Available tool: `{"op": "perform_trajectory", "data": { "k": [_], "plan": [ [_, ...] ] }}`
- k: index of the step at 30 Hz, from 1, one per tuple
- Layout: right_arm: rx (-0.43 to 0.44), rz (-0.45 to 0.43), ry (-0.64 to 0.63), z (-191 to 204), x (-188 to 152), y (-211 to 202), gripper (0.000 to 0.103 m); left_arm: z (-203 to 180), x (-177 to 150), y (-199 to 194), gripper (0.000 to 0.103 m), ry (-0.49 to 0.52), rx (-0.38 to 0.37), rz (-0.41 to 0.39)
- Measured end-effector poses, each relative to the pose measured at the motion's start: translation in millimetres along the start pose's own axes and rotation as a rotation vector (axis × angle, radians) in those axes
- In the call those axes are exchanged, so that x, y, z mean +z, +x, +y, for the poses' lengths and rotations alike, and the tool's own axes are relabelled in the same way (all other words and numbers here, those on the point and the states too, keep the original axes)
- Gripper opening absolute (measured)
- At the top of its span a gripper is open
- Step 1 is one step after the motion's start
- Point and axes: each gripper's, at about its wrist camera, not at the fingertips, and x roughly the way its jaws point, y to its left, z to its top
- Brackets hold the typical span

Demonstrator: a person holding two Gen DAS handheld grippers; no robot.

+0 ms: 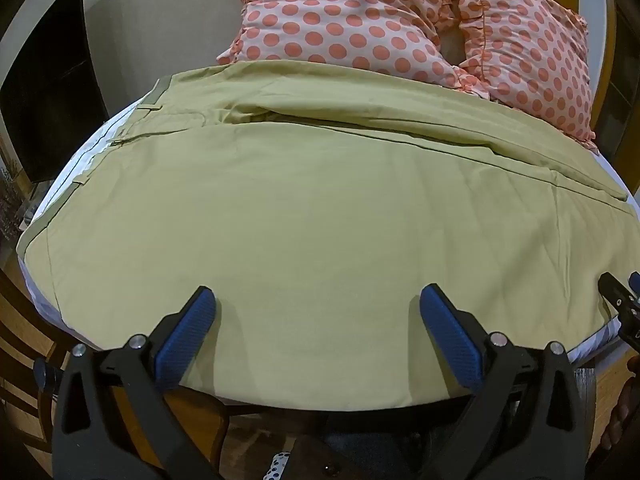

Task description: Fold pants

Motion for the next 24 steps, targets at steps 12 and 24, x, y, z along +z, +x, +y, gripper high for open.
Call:
{"op": "perform_trajectory", "data": {
  "k": [12, 24],
  "plan": [
    [0.000, 0.000, 0.000, -0.4, 0.1, 0.1, 0.102, -0.2, 0.3, 0.1, 0.101, 0.001, 0.001, -0.002],
    [0.000, 0.001, -0.001, -0.7, 0.4, 0.2, 0.102, -0.1, 0.0, -0.3, 0.101, 0.001, 0.001, -0.006]
  ]
}}
